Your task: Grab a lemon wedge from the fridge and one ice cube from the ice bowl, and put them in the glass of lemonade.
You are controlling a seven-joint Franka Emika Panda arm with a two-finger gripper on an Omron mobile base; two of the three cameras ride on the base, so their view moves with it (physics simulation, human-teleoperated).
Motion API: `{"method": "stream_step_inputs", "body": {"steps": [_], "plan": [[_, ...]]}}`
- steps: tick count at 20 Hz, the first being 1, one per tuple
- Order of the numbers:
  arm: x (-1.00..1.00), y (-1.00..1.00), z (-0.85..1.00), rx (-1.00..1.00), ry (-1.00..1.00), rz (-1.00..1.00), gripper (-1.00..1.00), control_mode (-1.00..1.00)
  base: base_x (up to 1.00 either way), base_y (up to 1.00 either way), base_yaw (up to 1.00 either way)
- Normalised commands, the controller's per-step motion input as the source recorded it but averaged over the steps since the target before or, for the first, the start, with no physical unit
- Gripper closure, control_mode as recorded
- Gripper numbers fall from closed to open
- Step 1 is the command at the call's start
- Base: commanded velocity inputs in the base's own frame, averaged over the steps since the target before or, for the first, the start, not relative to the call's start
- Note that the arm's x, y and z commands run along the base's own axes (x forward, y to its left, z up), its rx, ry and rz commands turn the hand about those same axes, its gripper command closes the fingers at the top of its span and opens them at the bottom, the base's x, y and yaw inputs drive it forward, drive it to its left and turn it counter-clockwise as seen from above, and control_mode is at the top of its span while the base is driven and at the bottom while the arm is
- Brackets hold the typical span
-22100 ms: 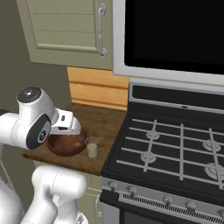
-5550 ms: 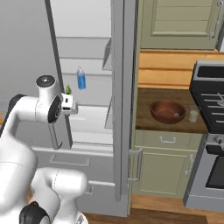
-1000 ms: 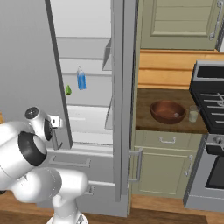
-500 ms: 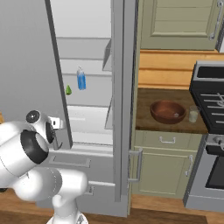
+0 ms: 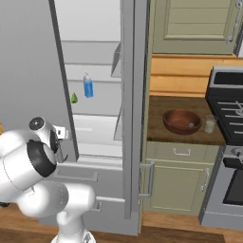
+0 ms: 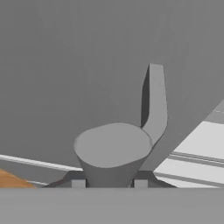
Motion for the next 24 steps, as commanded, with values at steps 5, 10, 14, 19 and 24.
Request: {"method": "stream_step_inputs", "body": {"steps": [5,10,14,19,24], "plan": [[0.03,0.24,0.00,0.00,0.02,0.00,1.00,-1.00,0.00,0.00,0.00],[0.03,0.48,0.00,0.00,0.00,0.00,1.00,-1.00,0.00,0.00,0.00],[0.00,0.57,0.05,0.00,0.00,0.00,1.00,-1.00,0.00,0.00,0.00],[-0.24,0.58,0.27,0.00,0.01,0.00,1.00,-1.00,0.00,0.00,0.00],[-0.72,0.44,0.53,0.00,0.04,0.00,1.00,-1.00,0.00,0.00,0.00]]}}
